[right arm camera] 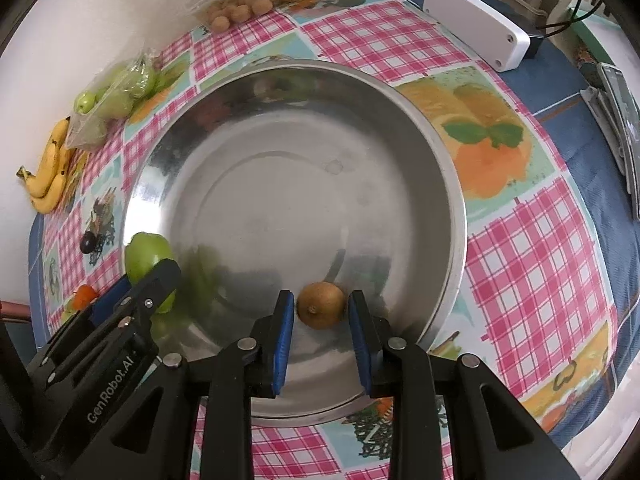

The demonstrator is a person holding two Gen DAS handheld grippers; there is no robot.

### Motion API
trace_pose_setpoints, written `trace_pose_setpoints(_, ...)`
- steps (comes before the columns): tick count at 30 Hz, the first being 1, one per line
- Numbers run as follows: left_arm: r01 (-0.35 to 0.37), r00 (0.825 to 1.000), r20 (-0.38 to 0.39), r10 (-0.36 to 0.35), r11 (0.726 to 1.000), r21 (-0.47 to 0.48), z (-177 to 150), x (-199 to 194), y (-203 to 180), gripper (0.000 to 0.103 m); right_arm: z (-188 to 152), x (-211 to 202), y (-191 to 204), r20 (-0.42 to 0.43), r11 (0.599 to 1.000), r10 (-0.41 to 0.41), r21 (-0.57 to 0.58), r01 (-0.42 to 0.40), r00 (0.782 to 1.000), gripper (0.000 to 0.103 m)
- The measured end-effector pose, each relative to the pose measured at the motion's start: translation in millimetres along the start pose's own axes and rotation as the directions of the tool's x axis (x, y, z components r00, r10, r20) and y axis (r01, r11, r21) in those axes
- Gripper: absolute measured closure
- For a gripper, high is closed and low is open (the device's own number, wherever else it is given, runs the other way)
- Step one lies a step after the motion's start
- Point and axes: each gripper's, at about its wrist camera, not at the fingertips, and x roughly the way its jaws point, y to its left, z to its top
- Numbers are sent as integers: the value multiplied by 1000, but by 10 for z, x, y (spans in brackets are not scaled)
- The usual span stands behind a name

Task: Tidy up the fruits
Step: 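Carry kiwi and mango into the steel bowl and open both grippers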

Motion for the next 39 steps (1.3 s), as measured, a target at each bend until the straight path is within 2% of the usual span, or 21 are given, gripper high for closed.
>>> trace_pose_setpoints(7,23,999,34,-23,1000,4,11,-192,4,51,7,-199,-5,62,1000,17,3,-18,998,73)
trace_pose_setpoints(11,-31,998,55,32,999,-26,37,-348,131,43,29,-323,12,105,1000,26,-1,-26,994,73)
trace_pose_setpoints(16,-117,991,59,121,991,-71,24,-481,382,36,20,-373,64,113,1000,24,-22,-22,993,73)
trace_pose_setpoints(19,-152,985,61,159,983,-102,-22,-528,542,23,4,-337,126,95,999,20,-43,-16,995,73)
trace_pose_setpoints(21,-161,984,60,170,979,-126,-63,-552,645,14,1,-299,161,85,998,17,-56,-12,996,63)
trace_pose_setpoints(22,-164,983,60,174,977,-137,-87,-569,698,10,-4,-286,171,81,998,13,-62,-8,997,50)
trace_pose_setpoints(23,-170,982,63,181,974,-151,-108,-580,758,0,-3,-269,188,76,998,6,-68,-1,997,39)
trace_pose_setpoints(31,-209,972,68,224,963,-171,-178,-573,885,0,-25,-118,279,32,993,-44,-112,47,999,35)
trace_pose_setpoints(34,-223,970,58,235,961,-161,-199,-538,885,0,-27,-109,312,32,991,-44,-123,48,999,21)
trace_pose_setpoints(37,-226,970,50,238,959,-170,-222,-522,914,0,-20,-134,329,42,990,-45,-132,51,998,19)
trace_pose_setpoints(39,-230,969,47,242,956,-179,-230,-513,936,0,-20,-133,348,42,990,-45,-135,50,998,13)
